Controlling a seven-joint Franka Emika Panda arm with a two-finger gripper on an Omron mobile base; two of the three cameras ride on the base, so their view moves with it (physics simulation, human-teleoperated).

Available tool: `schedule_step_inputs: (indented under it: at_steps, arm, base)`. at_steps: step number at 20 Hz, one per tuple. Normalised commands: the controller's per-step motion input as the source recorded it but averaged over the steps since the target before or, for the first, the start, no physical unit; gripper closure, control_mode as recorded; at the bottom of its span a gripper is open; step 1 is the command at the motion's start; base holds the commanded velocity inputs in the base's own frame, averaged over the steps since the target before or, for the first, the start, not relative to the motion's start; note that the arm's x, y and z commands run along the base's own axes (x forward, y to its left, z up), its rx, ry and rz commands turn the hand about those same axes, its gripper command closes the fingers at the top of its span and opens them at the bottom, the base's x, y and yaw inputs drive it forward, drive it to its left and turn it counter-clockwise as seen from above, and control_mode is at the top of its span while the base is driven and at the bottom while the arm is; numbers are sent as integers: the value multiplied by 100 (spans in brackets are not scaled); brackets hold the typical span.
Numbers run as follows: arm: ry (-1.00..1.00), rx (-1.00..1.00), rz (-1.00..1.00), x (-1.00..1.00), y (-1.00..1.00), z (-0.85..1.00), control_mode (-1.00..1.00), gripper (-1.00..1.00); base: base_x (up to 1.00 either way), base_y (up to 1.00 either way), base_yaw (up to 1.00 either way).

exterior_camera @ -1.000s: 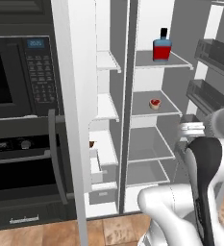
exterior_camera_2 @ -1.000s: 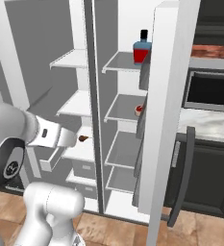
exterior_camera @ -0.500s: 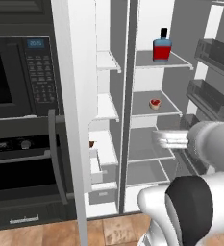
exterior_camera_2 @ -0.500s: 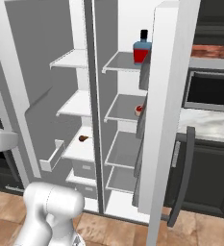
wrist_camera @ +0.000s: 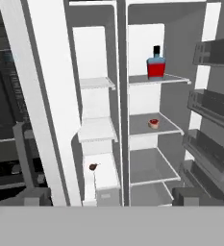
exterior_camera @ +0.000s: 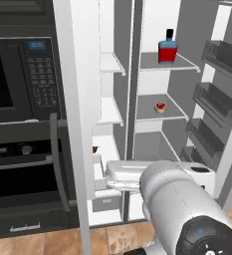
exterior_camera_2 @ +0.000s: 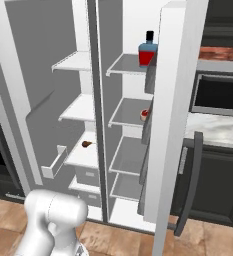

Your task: Pick up the frozen steak from the freezer, place it on any shelf in the fridge, and close the fridge and freezer doors when done.

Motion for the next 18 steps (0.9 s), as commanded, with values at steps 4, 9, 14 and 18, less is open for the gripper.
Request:
schedule_step_inputs:
  at_steps: [4, 9, 14, 18]
  arm:
    - [-10, 9, -15, 17, 100, -36, -100, -100]
    - [-3, 8, -34, 66, 98, -51, -100, -100]
    - [-1, 3, -41, 97, 75, -54, -100, -100]
    - [0, 0, -19, 98, 28, -41, -100, -100]
  base:
    - [0, 0, 0]
    - [0, 0, 0]
    - [0, 0, 0]
    - [0, 0, 0]
